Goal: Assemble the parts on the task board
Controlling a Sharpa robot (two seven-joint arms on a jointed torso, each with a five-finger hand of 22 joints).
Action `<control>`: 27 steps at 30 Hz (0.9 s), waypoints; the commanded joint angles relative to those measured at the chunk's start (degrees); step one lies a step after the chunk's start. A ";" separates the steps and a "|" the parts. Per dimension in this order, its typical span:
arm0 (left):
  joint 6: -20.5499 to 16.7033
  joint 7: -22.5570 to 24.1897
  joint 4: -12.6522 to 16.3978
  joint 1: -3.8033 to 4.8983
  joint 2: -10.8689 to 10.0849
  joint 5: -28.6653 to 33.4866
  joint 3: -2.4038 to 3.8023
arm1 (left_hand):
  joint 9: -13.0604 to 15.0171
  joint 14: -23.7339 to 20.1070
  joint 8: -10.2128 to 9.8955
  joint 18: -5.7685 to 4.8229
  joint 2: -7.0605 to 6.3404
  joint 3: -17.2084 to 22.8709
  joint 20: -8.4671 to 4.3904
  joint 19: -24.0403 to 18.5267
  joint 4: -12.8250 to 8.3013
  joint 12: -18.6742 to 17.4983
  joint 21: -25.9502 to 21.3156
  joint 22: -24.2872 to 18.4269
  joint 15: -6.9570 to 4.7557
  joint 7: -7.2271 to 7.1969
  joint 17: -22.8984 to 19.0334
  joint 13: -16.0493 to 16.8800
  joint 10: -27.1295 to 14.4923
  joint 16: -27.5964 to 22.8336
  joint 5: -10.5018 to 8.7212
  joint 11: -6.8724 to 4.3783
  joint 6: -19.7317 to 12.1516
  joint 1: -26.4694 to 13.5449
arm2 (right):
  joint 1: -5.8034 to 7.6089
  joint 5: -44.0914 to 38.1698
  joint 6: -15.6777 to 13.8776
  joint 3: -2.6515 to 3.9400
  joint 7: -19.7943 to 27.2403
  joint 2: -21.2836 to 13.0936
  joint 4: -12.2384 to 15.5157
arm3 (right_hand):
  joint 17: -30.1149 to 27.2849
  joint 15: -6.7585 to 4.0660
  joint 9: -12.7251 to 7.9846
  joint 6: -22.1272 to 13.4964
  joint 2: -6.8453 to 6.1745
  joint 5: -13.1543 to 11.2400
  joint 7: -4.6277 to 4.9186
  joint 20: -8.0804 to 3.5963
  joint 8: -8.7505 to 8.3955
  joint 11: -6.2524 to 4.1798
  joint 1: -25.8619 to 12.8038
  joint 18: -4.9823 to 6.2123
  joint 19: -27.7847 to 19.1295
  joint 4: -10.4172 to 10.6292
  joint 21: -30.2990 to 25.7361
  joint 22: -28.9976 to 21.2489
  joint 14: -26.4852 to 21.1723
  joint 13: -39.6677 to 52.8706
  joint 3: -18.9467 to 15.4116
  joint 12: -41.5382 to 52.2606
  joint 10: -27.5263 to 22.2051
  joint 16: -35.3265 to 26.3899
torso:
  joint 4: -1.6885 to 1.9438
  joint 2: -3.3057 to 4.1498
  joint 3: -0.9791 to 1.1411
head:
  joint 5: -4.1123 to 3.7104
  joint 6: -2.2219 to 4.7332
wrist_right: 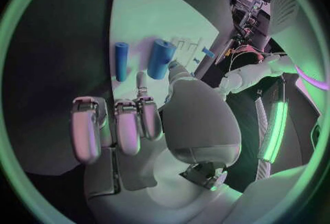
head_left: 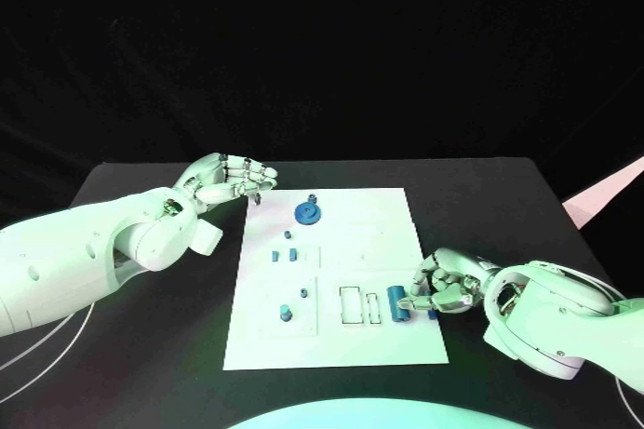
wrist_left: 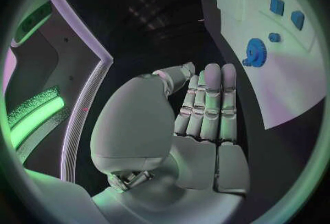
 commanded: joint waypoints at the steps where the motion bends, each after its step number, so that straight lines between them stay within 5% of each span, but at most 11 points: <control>1: 0.82 0.53 0.03 0.01 0.02 0.41 0.04 | 0.08 -0.19 -0.21 0.86 0.19 -0.27 0.18 0.00 -0.01 0.31 -0.31 -0.06 0.22 0.14 -0.07 -0.08 -0.38 -0.24 0.30 0.00 -0.07 -0.37 | -0.13 -1.42 -0.95 -0.01 -0.22 0.37 0.22 | 10.45 -0.39 -0.04 0.47 0.27 -0.24 0.11 -0.34 -0.10 -0.21 -0.25 -0.56 4.00 0.00 -0.25 13.60 5.10 7.71 -0.50 -0.33 1.25 -0.12 | -0.07 -0.02 0.01 | 0.05 -0.01; 13: 0.93 0.18 -0.21 0.01 0.16 0.41 0.04 | 0.09 -0.22 -0.21 0.87 0.22 -0.27 0.19 -0.01 -0.03 0.37 -0.37 -0.10 0.22 0.14 -0.08 -0.07 -0.42 -0.23 0.31 -0.01 -0.10 -0.36 | -0.39 -1.39 0.95 0.00 -0.45 2.16 -0.73 | 10.57 -0.48 0.10 1.10 1.19 -0.54 -0.08 -0.38 0.15 -0.34 -0.80 -0.61 4.09 0.02 0.02 13.67 5.13 7.87 -1.81 -0.32 1.33 -0.08 | -0.04 -0.04 -0.03 | -0.33 0.03; 27: 1.17 -0.11 -0.14 0.02 0.05 0.41 0.04 | 0.11 -0.24 -0.21 0.87 0.23 -0.28 0.20 -0.01 -0.03 0.40 -0.41 -0.12 0.23 0.15 -0.09 -0.07 -0.46 -0.23 0.30 0.00 -0.11 -0.39 | -2.16 -4.87 7.57 -0.01 -3.99 4.52 -2.65 | 10.52 -0.90 0.70 2.84 2.31 -2.55 -0.73 -0.68 1.02 -0.88 -0.61 -0.56 3.97 -0.06 -0.21 13.60 5.11 7.59 -4.34 -1.00 1.10 -0.12 | -0.01 -0.07 -0.06 | -0.22 -0.07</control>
